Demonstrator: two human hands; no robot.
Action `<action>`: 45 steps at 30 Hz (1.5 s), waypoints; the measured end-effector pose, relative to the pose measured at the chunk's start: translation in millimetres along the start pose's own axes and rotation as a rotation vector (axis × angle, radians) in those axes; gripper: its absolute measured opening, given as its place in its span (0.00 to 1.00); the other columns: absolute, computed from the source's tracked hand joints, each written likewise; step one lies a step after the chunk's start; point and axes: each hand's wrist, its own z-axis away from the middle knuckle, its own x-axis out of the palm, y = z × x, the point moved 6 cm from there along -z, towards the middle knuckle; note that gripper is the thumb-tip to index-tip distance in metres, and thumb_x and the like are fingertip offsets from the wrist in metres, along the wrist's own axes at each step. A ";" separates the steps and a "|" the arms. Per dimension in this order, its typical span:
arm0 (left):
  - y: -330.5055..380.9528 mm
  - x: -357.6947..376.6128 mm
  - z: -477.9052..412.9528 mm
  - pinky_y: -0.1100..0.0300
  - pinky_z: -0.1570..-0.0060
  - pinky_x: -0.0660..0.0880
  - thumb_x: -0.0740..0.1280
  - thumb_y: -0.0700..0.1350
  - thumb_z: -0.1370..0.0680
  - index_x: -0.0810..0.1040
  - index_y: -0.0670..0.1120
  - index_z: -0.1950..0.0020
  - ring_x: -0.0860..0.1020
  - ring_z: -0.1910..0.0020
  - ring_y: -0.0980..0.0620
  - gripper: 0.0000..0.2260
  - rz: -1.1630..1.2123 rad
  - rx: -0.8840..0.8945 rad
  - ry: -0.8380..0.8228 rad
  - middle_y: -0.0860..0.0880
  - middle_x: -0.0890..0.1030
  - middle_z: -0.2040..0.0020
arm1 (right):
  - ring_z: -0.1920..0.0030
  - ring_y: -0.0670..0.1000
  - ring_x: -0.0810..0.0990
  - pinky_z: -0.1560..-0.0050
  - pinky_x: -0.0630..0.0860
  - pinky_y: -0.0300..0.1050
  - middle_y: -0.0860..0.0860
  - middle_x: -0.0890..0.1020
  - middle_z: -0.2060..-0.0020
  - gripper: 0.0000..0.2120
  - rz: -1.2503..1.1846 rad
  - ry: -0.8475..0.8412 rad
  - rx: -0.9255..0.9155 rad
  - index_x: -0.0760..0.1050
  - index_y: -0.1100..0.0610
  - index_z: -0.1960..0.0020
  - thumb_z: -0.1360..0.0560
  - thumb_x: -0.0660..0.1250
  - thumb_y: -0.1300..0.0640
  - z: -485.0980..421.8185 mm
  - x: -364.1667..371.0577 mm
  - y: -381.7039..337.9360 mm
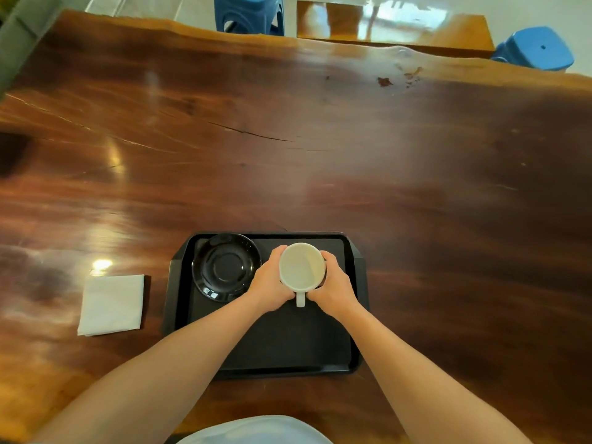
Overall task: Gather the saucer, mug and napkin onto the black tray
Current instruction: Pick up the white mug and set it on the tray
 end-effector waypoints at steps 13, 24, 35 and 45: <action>-3.5 6.6 -4.0 0.55 0.47 0.75 0.77 0.42 0.30 0.62 0.54 0.27 0.76 0.43 0.50 0.37 0.007 0.028 0.006 0.51 0.76 0.40 | 0.43 0.47 0.76 0.54 0.71 0.34 0.45 0.76 0.43 0.36 0.004 0.023 0.015 0.64 0.50 0.30 0.32 0.77 0.60 -1.3 -0.7 4.9; -10.3 7.6 2.3 0.54 0.47 0.76 0.77 0.40 0.31 0.63 0.53 0.26 0.76 0.42 0.50 0.38 0.021 0.023 0.049 0.51 0.76 0.41 | 0.37 0.53 0.74 0.43 0.77 0.48 0.51 0.75 0.37 0.41 0.123 -0.022 0.010 0.62 0.54 0.27 0.34 0.78 0.63 0.4 0.2 2.8; -29.1 -12.2 12.9 0.65 0.67 0.72 0.74 0.36 0.28 0.64 0.50 0.24 0.78 0.50 0.50 0.36 -0.042 -0.152 0.060 0.48 0.74 0.35 | 0.37 0.56 0.78 0.38 0.78 0.55 0.54 0.62 0.23 0.51 0.236 -0.027 0.129 0.46 0.48 0.19 0.30 0.74 0.68 9.1 -17.9 5.3; -35.8 -55.6 64.6 0.57 0.58 0.76 0.71 0.45 0.23 0.75 0.48 0.42 0.80 0.56 0.51 0.12 -0.075 -0.045 0.178 0.51 0.81 0.57 | 0.49 0.52 0.78 0.52 0.78 0.44 0.52 0.79 0.45 0.12 0.411 0.107 -0.036 0.76 0.55 0.41 0.25 0.68 0.59 45.8 -12.7 -38.7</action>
